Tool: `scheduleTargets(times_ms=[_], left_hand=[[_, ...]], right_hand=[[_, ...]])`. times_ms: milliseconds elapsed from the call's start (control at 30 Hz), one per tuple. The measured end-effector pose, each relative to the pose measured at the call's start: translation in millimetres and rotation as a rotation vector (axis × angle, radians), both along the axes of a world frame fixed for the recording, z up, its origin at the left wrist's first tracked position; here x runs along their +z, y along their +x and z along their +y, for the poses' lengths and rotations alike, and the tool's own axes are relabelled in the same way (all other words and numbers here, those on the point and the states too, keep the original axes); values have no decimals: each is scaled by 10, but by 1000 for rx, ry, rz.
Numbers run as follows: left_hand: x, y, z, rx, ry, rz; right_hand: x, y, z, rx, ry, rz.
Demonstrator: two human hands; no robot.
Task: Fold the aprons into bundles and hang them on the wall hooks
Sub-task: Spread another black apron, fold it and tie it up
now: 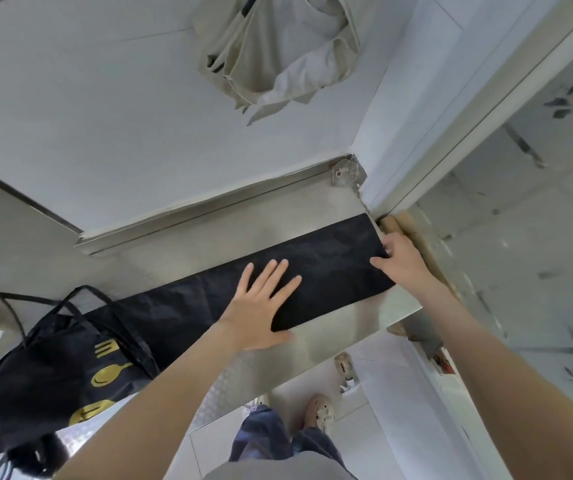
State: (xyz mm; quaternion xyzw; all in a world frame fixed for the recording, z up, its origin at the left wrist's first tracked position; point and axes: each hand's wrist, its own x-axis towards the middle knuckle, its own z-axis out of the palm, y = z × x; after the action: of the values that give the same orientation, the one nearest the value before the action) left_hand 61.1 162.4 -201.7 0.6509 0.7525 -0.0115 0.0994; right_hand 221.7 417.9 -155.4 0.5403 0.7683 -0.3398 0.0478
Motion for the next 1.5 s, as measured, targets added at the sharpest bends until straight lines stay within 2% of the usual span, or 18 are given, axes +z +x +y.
scheduleTargets(times_ms=[67,133,233,333,467,600,667,700,800,900,967,1033,1167,1300,1400,1500], left_hand=[[-22,50,55,-93,-6,29],[-29,94,80,-102,-25,11],[-76,111,62,-82,-37,-21],[-110,104,33,-52,-38,-61],[-100,128,-12,-13,-66,-163],[-25,126,16,80,-269,-238],[-6,137,40,142,-267,-317],[9,144,50,182,-228,-319],[36,60,66,381,-98,-146],[117,-196,128,658,-111,-82],[207,-412,197,746,-179,-125],[299,-584,251,715,-298,-216],[503,-710,313,577,-485,-577],[792,-659,385,483,-536,-714],[1024,-580,406,558,-516,-1044],[1294,-490,424,601,-379,-1306]], right_hand=[[40,-25,-20,-71,80,58],[72,-13,-55,-166,58,19],[97,33,-109,-290,-198,72],[79,67,-125,-211,-326,119],[19,51,-112,-149,-202,277],[-204,97,-107,-208,-116,209],[-250,85,-114,-242,-129,224],[-264,75,-112,-250,-145,228],[-321,42,-112,-224,-95,170],[-325,77,-147,-238,113,44],[-257,116,-224,-328,162,64],[-197,134,-339,-437,123,132],[-200,156,-678,-524,67,92],[-173,135,-1092,-691,-295,277],[-100,98,-1305,-761,-533,325],[45,88,-1437,-770,-824,471]])
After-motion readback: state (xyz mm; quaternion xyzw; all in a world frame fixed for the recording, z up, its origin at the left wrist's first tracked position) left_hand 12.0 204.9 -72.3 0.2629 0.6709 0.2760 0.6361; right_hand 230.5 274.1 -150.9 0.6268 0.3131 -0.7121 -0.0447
